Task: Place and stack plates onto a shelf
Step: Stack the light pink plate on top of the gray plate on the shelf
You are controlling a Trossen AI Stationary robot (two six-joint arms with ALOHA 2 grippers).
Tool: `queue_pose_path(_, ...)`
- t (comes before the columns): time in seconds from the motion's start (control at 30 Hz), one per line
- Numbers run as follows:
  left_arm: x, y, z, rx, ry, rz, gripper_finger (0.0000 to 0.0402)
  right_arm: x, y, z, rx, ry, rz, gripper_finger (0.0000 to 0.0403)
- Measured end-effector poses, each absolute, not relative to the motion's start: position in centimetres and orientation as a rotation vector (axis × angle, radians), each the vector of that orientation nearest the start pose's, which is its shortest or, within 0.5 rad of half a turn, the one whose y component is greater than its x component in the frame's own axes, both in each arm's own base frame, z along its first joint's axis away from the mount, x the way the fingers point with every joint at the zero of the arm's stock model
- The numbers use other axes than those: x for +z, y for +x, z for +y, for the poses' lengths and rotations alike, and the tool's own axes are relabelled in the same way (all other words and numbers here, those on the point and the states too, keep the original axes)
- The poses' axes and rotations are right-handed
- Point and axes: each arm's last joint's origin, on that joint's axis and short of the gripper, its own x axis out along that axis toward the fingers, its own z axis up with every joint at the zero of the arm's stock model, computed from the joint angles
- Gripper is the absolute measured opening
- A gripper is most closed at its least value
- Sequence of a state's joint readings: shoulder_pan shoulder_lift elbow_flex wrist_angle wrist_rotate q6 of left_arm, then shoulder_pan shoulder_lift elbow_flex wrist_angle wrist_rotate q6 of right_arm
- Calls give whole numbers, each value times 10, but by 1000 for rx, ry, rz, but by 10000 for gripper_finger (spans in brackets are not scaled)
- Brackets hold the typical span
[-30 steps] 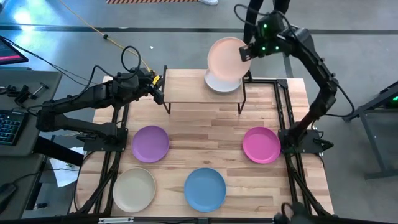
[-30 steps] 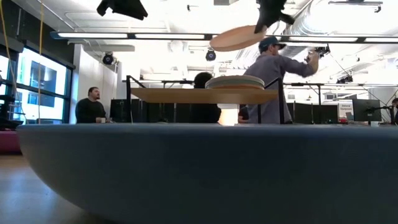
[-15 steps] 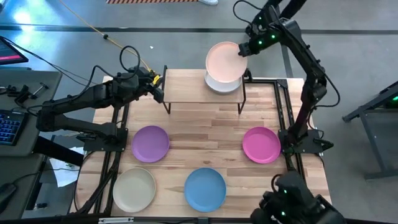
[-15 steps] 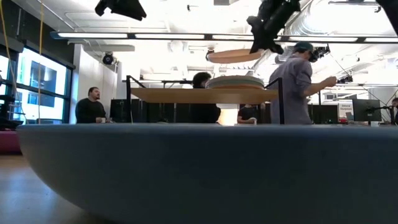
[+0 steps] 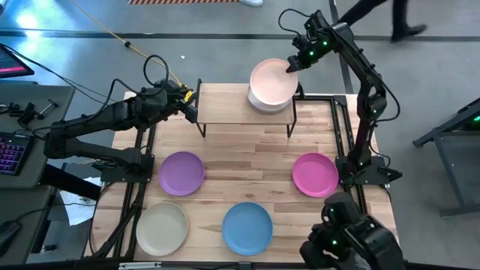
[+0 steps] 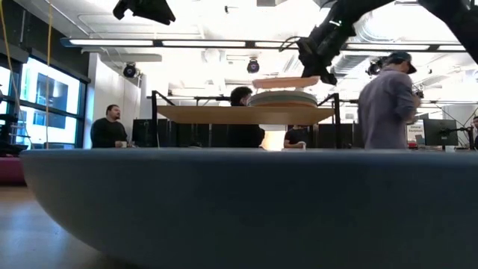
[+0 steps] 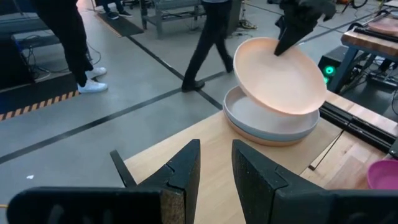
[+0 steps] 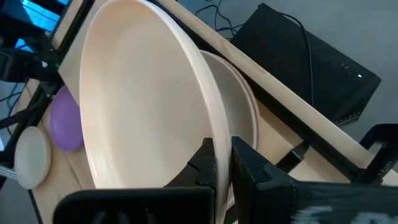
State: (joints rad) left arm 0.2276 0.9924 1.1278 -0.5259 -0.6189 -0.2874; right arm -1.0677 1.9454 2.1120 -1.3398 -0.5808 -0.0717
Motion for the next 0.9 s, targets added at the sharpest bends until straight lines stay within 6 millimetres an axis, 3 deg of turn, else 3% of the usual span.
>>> queue_pose_path(0.33, 383, 184, 66, 922, -216, 250, 83, 344, 212, -336, -373, 788, 877, 0)
queue_pose_path(0.9, 383, 183, 68, 941, -216, 248, 83, 340, 224, -328, -409, 758, 954, 0)
